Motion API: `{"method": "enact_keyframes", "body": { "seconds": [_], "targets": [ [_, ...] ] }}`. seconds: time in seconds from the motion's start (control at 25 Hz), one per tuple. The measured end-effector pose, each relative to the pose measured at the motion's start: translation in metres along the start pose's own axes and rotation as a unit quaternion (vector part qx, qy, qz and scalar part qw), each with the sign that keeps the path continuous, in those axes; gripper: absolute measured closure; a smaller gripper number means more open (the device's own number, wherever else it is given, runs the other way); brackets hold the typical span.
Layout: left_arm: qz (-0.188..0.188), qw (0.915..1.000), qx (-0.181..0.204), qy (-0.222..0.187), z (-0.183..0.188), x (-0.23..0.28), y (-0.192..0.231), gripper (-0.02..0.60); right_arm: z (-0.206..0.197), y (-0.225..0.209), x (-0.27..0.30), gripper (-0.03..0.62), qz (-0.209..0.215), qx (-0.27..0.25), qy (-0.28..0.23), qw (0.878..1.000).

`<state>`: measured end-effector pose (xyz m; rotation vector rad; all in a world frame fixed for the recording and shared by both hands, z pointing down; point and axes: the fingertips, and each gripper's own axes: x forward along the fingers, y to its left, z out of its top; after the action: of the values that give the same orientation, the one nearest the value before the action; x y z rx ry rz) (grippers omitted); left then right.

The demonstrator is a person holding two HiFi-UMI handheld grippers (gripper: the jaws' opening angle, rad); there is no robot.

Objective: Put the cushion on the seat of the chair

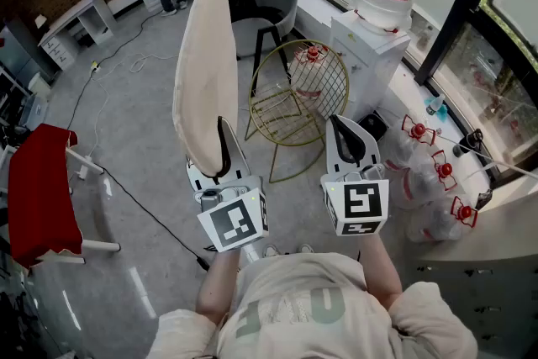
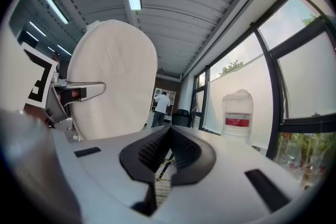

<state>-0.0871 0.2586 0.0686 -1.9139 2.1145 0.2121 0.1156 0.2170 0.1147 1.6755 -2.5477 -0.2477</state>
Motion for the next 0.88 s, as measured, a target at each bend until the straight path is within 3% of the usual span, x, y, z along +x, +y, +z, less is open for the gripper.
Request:
{"method": "enact_keyframes", "body": {
  "seconds": [0.52, 0.88],
  "targets": [
    [0.010, 0.9999, -0.002, 0.002, -0.006, 0.001, 0.023, 0.529, -0.001, 0.027, 0.011, 0.577, 0.017, -0.014, 0.005, 1.000],
    [0.008, 0.9999, -0.009, 0.011, -0.015, -0.001, 0.039, 0.529, -0.001, 0.033, 0.015, 0.577, 0.009, 0.025, -0.001, 1.000]
  ]
}}
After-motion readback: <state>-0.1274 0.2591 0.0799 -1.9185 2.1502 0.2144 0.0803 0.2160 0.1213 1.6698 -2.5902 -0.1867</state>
